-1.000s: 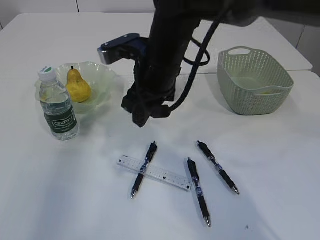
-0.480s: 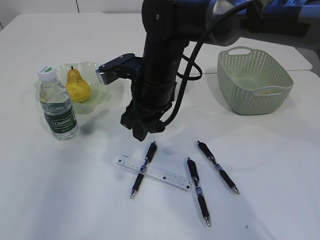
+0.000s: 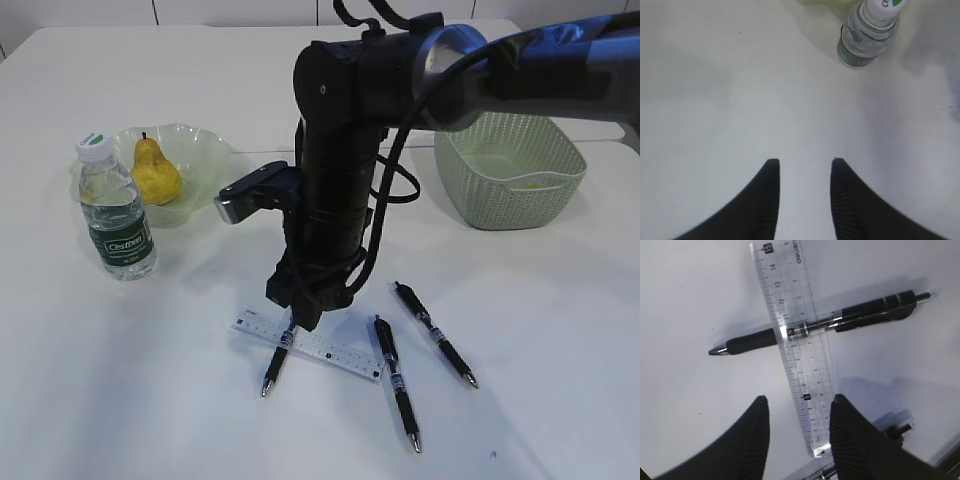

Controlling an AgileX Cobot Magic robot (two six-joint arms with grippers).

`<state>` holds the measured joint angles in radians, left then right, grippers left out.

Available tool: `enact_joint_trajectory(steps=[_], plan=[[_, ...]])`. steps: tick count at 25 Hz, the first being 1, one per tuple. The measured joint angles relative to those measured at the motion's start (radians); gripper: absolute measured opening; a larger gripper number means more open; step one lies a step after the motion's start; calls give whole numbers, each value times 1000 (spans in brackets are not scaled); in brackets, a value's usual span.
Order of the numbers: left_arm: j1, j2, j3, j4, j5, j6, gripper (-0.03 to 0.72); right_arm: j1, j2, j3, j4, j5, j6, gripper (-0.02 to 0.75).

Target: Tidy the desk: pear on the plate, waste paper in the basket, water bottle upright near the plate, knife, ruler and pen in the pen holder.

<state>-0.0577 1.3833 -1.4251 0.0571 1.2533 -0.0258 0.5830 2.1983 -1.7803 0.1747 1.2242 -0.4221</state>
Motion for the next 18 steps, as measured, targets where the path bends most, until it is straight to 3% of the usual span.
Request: enact_joint_trajectory(steps=[12, 14, 18], plan=[[0, 0, 0, 5, 0, 0, 239, 0, -5, 2, 6, -2, -2, 340], [0, 0, 0, 5, 0, 0, 239, 0, -5, 2, 21, -2, 2, 385], [0, 0, 0, 5, 0, 0, 239, 0, -5, 2, 15, -2, 5, 566]])
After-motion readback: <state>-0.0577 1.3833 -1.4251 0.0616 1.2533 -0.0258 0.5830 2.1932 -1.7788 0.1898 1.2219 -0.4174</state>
